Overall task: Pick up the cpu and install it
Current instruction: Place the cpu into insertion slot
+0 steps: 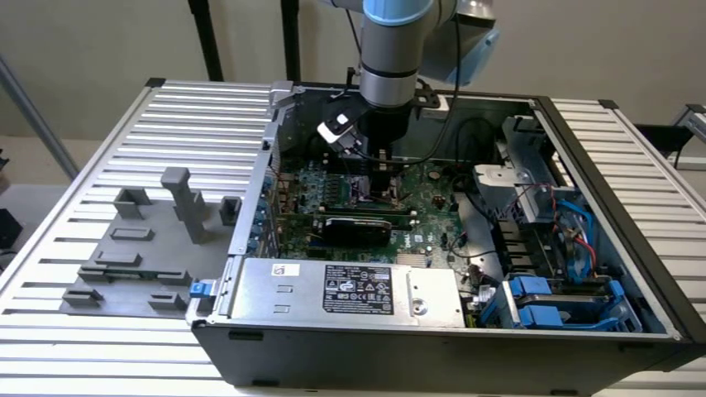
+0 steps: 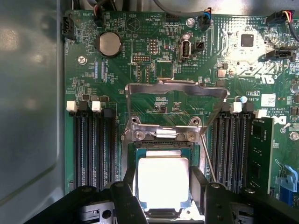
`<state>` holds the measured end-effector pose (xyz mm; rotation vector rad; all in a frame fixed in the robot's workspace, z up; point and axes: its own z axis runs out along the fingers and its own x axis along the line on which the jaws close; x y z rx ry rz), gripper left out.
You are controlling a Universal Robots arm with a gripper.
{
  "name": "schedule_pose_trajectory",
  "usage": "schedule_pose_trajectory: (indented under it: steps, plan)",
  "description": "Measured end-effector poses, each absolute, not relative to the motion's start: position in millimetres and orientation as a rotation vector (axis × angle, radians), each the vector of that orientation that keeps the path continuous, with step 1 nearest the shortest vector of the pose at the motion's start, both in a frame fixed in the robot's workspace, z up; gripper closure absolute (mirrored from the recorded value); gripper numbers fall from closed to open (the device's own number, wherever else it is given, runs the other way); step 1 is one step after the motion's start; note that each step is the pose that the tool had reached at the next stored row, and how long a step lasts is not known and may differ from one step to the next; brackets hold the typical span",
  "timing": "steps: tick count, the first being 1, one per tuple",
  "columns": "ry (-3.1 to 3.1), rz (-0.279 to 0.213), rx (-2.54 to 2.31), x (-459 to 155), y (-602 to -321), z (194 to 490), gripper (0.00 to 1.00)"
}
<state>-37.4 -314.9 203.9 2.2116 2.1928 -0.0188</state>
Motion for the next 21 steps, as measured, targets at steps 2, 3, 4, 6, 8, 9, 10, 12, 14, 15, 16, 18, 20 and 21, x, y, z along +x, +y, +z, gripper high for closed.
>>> schedule_pose_trajectory:
  steps: [2, 3, 4, 6, 8, 9, 10, 12, 14, 15, 16, 18, 20, 21]
  plan:
    - [2.192, -0.02, 2.211, -37.4, -314.6, 203.4, 0.45]
    - [2.192, -0.02, 2.211, -37.4, -314.4, 203.1, 0.45]
    - [2.192, -0.021, 2.211, -37.4, -314.3, 202.9, 0.45]
    - [2.191, -0.022, 2.211, -37.4, -314.1, 202.3, 0.45]
    - [2.189, -0.024, 2.21, -37.4, -314.0, 201.8, 0.45]
    - [2.189, -0.025, 2.21, -37.4, -314.0, 201.6, 0.45]
    - [2.188, -0.026, 2.21, -37.4, -313.9, 201.4, 0.45]
    - [2.187, -0.028, 2.209, -37.4, -313.9, 200.9, 0.45]
    - [2.186, -0.029, 2.209, -37.4, -313.8, 200.4, 0.45]
    - [2.185, -0.03, 2.21, -37.4, -313.8, 200.2, 0.45]
    - [2.184, -0.03, 2.21, -37.4, -313.8, 200.1, 0.45]
    - [2.182, -0.031, 2.211, -37.4, -313.8, 199.9, 0.45]
    - [2.181, -0.031, 2.213, -37.4, -313.8, 199.6, 0.45]
    - [2.179, -0.031, 2.214, -37.4, -313.8, 199.6, 0.45]
